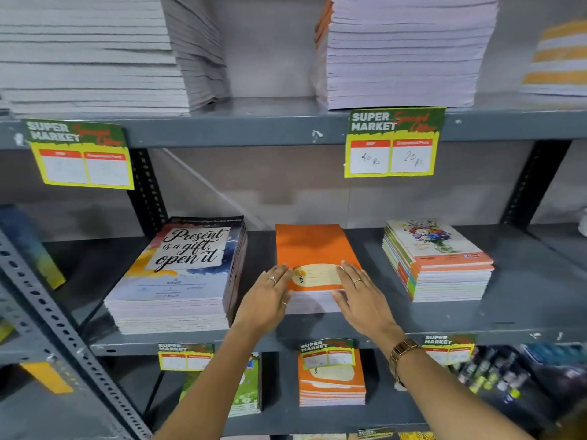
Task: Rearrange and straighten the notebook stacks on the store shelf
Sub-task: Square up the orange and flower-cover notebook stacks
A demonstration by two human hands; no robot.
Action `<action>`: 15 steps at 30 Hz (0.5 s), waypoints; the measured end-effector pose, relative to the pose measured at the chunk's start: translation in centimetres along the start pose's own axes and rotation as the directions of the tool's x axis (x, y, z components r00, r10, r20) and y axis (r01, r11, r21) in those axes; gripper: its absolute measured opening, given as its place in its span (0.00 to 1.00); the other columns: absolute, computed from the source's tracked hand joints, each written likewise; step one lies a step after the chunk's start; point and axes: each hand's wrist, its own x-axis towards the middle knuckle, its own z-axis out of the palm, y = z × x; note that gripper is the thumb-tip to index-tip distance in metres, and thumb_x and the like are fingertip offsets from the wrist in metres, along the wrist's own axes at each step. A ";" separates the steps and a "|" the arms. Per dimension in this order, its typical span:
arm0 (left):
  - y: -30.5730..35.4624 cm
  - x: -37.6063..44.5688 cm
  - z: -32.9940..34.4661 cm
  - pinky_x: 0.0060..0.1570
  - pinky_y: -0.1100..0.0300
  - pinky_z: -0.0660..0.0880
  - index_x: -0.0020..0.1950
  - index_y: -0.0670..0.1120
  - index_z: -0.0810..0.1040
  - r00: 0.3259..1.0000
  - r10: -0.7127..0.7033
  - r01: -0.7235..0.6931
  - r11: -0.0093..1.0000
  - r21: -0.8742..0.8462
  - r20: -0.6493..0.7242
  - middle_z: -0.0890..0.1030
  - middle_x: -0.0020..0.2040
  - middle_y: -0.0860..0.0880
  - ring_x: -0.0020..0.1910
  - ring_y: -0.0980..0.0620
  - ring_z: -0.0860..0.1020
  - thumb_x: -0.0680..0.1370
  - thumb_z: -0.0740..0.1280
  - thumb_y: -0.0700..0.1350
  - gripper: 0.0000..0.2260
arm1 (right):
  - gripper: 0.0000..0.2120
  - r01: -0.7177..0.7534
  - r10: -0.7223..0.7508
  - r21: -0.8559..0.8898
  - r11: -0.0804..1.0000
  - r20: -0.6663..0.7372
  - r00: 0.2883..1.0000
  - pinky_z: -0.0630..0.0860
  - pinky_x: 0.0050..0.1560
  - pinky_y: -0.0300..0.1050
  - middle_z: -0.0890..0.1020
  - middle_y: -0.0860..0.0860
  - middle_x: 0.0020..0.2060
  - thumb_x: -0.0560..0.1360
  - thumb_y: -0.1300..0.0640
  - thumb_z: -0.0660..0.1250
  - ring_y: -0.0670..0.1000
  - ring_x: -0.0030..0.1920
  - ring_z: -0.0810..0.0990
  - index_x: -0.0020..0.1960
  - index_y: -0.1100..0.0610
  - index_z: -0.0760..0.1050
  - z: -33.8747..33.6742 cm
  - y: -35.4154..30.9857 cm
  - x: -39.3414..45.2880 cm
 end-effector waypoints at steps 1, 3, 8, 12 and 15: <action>0.2 0.1 0.4 0.74 0.55 0.52 0.74 0.48 0.56 1.000 0.009 -0.009 1.000 0.011 0.022 0.59 0.76 0.48 0.75 0.50 0.56 0.80 0.53 0.49 0.22 | 0.28 0.017 -0.017 -0.013 1.000 0.017 1.000 0.49 0.74 0.44 0.57 0.52 0.76 0.80 0.44 0.50 0.51 0.76 0.54 0.76 0.55 0.53 0.1 0.4 0.0; 0.5 0.4 1.0 0.75 0.54 0.51 0.74 0.48 0.55 0.998 0.011 -0.013 0.999 0.030 0.057 0.58 0.76 0.49 0.75 0.50 0.54 0.81 0.52 0.49 0.21 | 0.27 0.066 -0.064 -0.056 0.996 0.042 0.997 0.43 0.73 0.42 0.58 0.52 0.76 0.81 0.45 0.49 0.51 0.76 0.54 0.75 0.56 0.53 0.2 1.0 -0.1; 0.6 0.9 1.3 0.75 0.54 0.52 0.74 0.50 0.54 0.995 -0.022 0.022 1.000 0.001 0.093 0.55 0.77 0.51 0.76 0.52 0.50 0.81 0.51 0.46 0.21 | 0.24 0.095 -0.095 -0.084 0.992 0.002 0.995 0.40 0.69 0.40 0.61 0.52 0.75 0.82 0.48 0.49 0.50 0.76 0.55 0.75 0.56 0.55 0.7 1.4 -0.2; 0.6 1.1 1.1 0.74 0.53 0.55 0.74 0.50 0.53 0.994 -0.024 0.026 0.999 -0.021 0.108 0.54 0.77 0.51 0.76 0.53 0.49 0.81 0.53 0.44 0.21 | 0.23 0.124 -0.125 -0.129 0.984 0.006 0.992 0.50 0.75 0.45 0.63 0.53 0.74 0.82 0.50 0.51 0.52 0.75 0.58 0.74 0.57 0.57 0.8 1.5 -0.1; 0.6 1.2 1.3 0.74 0.54 0.55 0.74 0.49 0.53 0.995 -0.021 0.024 0.999 -0.034 0.099 0.54 0.77 0.51 0.76 0.53 0.48 0.81 0.54 0.42 0.22 | 0.21 0.120 -0.122 -0.161 0.980 -0.007 0.992 0.61 0.72 0.51 0.72 0.56 0.69 0.80 0.53 0.59 0.55 0.71 0.68 0.71 0.60 0.66 0.5 1.3 -0.1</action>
